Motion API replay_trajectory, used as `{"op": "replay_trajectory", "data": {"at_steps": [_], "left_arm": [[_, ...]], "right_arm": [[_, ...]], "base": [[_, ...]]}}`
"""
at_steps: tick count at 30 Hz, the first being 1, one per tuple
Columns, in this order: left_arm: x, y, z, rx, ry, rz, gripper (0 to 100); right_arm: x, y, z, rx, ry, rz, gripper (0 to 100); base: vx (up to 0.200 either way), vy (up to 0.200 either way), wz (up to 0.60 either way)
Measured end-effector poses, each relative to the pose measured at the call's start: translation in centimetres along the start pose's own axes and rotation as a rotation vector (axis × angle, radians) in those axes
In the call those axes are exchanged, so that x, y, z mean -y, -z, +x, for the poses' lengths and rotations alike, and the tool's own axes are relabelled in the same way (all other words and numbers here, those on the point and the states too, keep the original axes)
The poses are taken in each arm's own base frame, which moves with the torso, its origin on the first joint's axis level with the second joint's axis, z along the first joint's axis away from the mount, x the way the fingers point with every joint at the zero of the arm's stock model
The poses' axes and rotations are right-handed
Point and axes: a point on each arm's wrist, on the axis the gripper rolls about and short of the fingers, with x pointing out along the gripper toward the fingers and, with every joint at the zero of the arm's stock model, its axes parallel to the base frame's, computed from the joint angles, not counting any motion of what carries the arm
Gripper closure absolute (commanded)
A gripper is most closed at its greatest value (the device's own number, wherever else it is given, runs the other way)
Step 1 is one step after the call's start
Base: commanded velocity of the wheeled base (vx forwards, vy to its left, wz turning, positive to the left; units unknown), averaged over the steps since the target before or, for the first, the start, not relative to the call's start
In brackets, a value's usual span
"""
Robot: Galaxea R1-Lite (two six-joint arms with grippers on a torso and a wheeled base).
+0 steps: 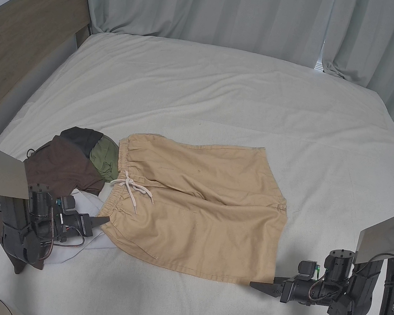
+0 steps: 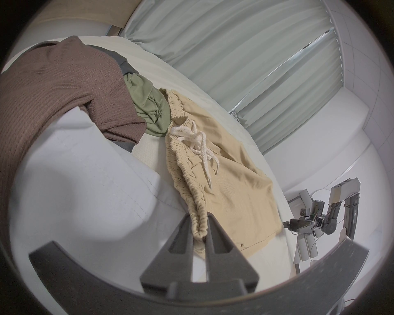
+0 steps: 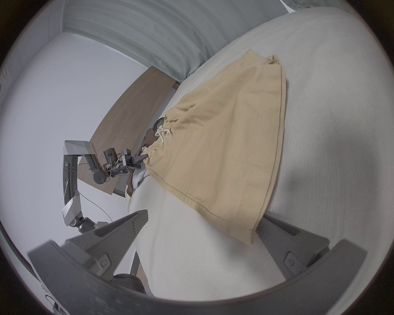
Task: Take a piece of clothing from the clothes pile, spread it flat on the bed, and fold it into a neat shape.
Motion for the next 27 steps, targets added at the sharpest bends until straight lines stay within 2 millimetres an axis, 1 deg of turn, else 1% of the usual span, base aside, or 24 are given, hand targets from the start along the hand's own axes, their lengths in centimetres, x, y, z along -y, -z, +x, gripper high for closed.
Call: {"op": "replay_trajectory", "data": {"at_steps": [6,7,27], "left_arm": [[-0.15,0.25,0.07,-0.006,-0.002,-0.004,100],[-0.17,0.27,0.08,-0.006,-0.002,-0.005,100],[-0.07,0.16,0.09,-0.002,0.006,-0.005,100]], "right_arm": [[-0.03,-0.18,0.01,0.007,0.0,-0.009,0],[-0.03,-0.21,0.04,0.009,0.0,-0.012,100],[0.24,-0.24,0.27,0.015,0.012,-0.02,100]], "base": [[0.0,0.0,0.0],[0.0,0.0,0.0],[0.0,0.0,0.0]]}}
